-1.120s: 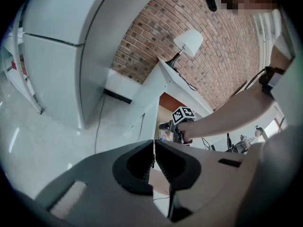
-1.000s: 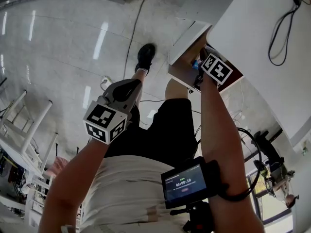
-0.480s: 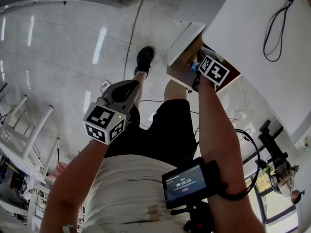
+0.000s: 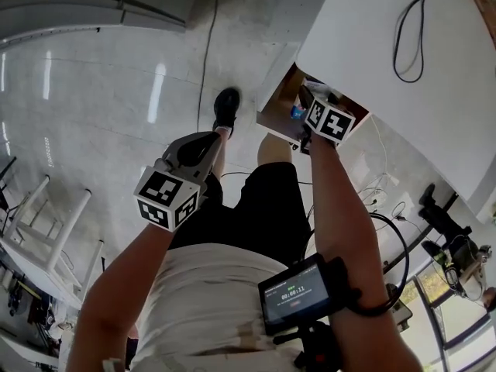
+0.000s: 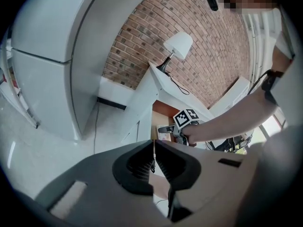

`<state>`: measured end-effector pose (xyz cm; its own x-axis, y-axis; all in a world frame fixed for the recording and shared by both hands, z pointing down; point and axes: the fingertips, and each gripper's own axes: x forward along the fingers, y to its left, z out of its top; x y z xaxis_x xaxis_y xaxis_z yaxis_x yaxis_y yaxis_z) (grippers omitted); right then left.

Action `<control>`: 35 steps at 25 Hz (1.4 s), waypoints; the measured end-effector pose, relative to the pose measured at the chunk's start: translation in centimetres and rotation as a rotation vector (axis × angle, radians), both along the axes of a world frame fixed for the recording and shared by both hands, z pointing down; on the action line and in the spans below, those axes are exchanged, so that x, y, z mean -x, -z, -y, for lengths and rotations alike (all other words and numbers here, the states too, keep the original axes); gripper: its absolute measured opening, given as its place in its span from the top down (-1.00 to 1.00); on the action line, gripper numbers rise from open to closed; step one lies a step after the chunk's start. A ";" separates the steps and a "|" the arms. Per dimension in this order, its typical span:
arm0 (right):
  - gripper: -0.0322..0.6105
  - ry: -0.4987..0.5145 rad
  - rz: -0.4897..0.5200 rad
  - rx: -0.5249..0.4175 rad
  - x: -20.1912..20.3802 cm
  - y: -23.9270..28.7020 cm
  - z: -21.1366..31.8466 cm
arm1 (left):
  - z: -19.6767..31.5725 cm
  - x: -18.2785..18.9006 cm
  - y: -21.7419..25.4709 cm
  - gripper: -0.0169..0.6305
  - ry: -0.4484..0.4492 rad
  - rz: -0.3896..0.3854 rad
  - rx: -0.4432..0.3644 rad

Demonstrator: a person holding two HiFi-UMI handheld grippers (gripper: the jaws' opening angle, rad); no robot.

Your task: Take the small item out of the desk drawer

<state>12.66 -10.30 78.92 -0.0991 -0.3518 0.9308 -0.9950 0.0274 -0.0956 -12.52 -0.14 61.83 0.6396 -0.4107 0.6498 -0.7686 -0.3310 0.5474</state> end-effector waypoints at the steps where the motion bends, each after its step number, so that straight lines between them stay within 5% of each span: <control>1: -0.19 0.004 0.010 -0.003 0.1 0.4 0.0 | 0.1 -0.1 0.3 0.91 -0.006 0.001 -0.003; 35: -0.19 0.023 0.116 -0.114 -1.8 9.9 -3.2 | 2.1 -3.9 7.0 0.91 -0.146 0.022 -0.108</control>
<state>14.42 -7.13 69.01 -0.2128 -0.4510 0.8668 -0.9765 0.0676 -0.2046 -8.58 -2.27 54.88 0.6840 -0.3823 0.6213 -0.7192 -0.4962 0.4864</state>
